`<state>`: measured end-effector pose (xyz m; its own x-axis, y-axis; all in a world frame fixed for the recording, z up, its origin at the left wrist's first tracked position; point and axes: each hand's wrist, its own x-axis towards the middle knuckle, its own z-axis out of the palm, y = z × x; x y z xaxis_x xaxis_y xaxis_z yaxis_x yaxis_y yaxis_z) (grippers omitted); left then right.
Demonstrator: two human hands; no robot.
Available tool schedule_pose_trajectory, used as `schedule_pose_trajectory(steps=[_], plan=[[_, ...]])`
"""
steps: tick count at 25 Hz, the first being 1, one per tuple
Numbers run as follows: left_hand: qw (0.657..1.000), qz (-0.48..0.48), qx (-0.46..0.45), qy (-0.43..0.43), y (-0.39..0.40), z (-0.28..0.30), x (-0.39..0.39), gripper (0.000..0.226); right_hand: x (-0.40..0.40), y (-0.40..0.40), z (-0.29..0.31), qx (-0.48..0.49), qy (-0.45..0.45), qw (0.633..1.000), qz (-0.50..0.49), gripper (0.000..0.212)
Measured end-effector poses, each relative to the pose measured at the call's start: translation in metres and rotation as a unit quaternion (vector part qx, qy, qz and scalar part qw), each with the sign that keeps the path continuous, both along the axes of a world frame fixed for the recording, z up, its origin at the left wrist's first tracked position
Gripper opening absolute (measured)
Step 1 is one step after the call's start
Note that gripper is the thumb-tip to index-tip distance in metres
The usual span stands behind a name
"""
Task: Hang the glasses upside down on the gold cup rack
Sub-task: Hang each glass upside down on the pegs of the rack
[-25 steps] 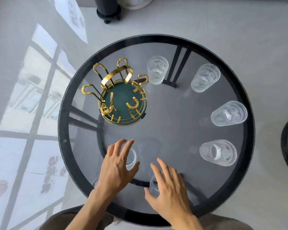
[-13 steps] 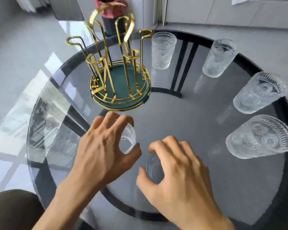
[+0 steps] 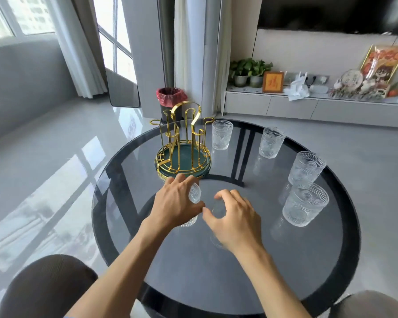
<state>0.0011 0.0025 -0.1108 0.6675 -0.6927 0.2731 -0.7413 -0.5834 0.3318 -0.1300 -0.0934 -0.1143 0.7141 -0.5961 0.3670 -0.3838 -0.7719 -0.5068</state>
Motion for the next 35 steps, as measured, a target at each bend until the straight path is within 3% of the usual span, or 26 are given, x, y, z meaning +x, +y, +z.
schedule_pose_trajectory(steps=[2, 5, 10, 13, 16, 20, 23, 26, 29, 32, 35], plan=[[0.999, 0.006, -0.039, -0.009, 0.004, -0.005, -0.002, 0.053, -0.004, 0.003, -0.007, 0.022, -0.088, 0.996, -0.005, 0.045], [0.996, 0.005, -0.089, -0.023, 0.010, -0.012, -0.006, 0.055, -0.019, 0.008, -0.022, 0.131, -0.196, 0.972, 0.016, 0.065], [0.996, -0.011, -0.081, -0.029, 0.005, -0.012, -0.002, 0.060, -0.035, 0.003, -0.045, 0.295, -0.141, 0.945, 0.033, 0.096], [0.998, -0.017, -0.063, -0.022, 0.004, -0.010, -0.001, 0.061, -0.035, 0.000, -0.052, 0.301, -0.091, 0.949, 0.032, 0.085], [0.997, -0.047, -0.043, 0.038, 0.007, -0.001, 0.006, 0.063, -0.025, -0.011, -0.041, 0.307, -0.088, 0.947, 0.038, 0.082], [0.974, -0.075, -0.155, 0.145, 0.003, 0.032, 0.016, 0.054, -0.009, -0.039, 0.002, 0.334, -0.148, 0.929, 0.068, 0.087], [0.954, -0.061, -0.274, 0.102, -0.012, 0.055, 0.030, 0.038, 0.008, -0.063, 0.041, 0.319, -0.137, 0.934, 0.085, 0.086], [0.955, -0.044, -0.295, -0.002, -0.030, 0.082, 0.063, 0.041, 0.027, -0.080, 0.077, 0.288, -0.096, 0.947, 0.101, 0.076], [0.979, -0.036, -0.178, -0.092, -0.052, 0.110, 0.111, 0.053, 0.046, -0.096, 0.106, 0.244, -0.115, 0.958, 0.100, 0.065], [0.992, -0.066, -0.035, -0.102, -0.066, 0.116, 0.152, 0.057, 0.068, -0.104, 0.124, 0.131, -0.109, 0.982, 0.083, 0.062], [0.988, -0.110, -0.024, -0.104, -0.067, 0.107, 0.170, 0.048, 0.093, -0.100, 0.122, 0.038, -0.116, 0.990, 0.076, 0.068]])
